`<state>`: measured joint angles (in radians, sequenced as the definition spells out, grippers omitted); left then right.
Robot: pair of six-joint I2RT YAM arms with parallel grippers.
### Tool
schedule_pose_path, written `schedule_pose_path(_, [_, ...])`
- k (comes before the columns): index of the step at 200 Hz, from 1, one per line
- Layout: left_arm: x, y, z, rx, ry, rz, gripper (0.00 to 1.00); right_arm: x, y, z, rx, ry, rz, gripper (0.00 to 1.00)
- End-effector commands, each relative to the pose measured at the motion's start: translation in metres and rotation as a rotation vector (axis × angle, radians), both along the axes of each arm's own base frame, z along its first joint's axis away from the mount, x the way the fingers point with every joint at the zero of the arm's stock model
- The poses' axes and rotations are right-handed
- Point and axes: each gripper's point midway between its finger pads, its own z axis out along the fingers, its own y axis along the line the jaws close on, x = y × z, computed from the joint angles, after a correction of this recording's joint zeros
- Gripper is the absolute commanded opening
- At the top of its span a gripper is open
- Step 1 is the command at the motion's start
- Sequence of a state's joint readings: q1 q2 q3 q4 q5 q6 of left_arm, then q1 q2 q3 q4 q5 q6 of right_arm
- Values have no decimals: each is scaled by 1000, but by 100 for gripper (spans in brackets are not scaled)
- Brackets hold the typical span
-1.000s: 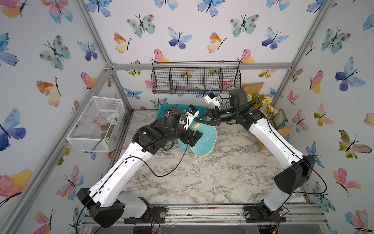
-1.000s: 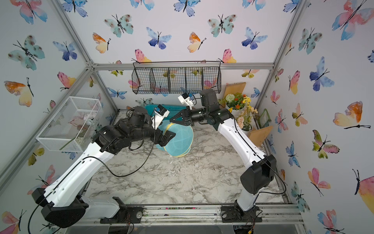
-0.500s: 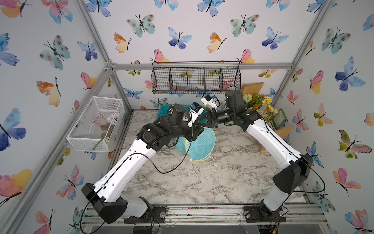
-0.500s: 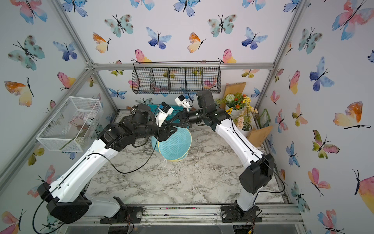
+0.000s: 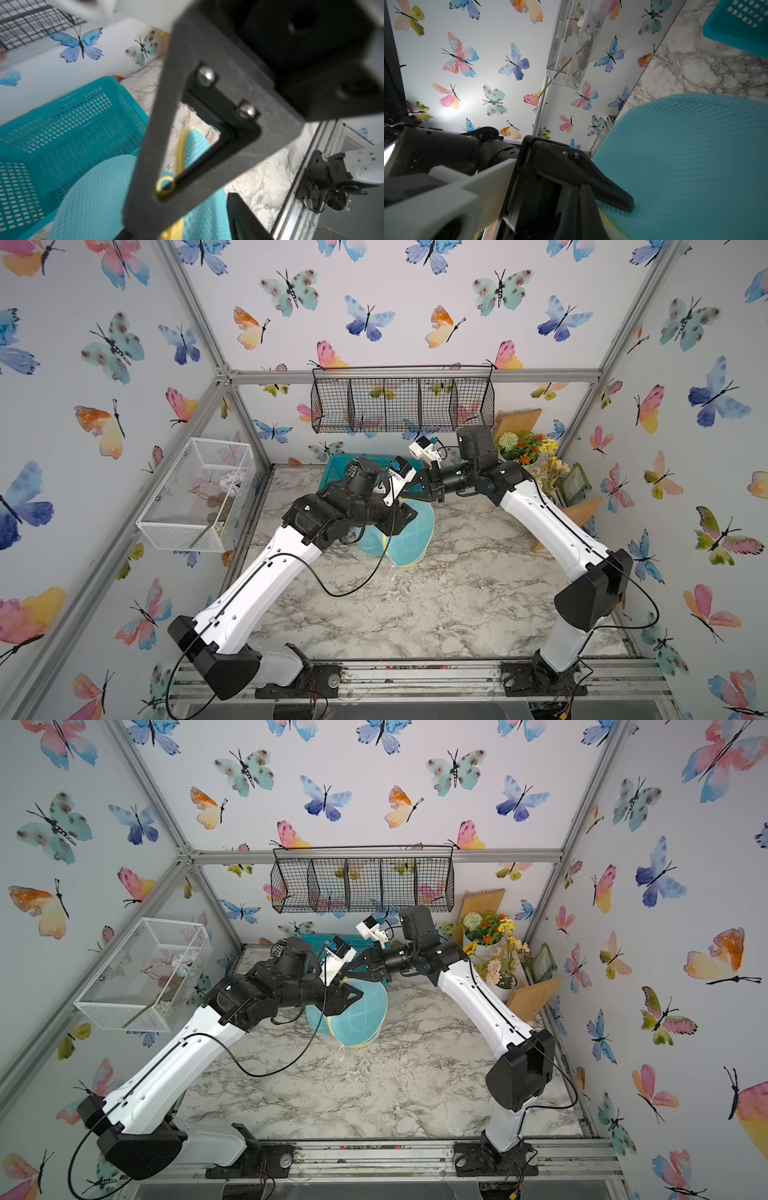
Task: Turn the laundry bag inside out
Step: Zip the zipper on the laundry bag.
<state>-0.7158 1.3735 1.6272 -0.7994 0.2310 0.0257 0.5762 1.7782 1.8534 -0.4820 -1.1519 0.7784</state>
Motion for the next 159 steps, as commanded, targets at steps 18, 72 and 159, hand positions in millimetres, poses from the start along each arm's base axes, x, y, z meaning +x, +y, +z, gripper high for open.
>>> schedule_pose_path(18, [-32,2,-17,23,108,-73,60,8,-1,19,43,-76,-18,2])
schedule_pose_path(72, [-10,8,-8,52,26,12,37,3,-4,17,39,-70,-20,2])
schedule_pose_path(159, [-15,25,22,44,-46,49,3,77,-67,-5,-14,-97,-296,2])
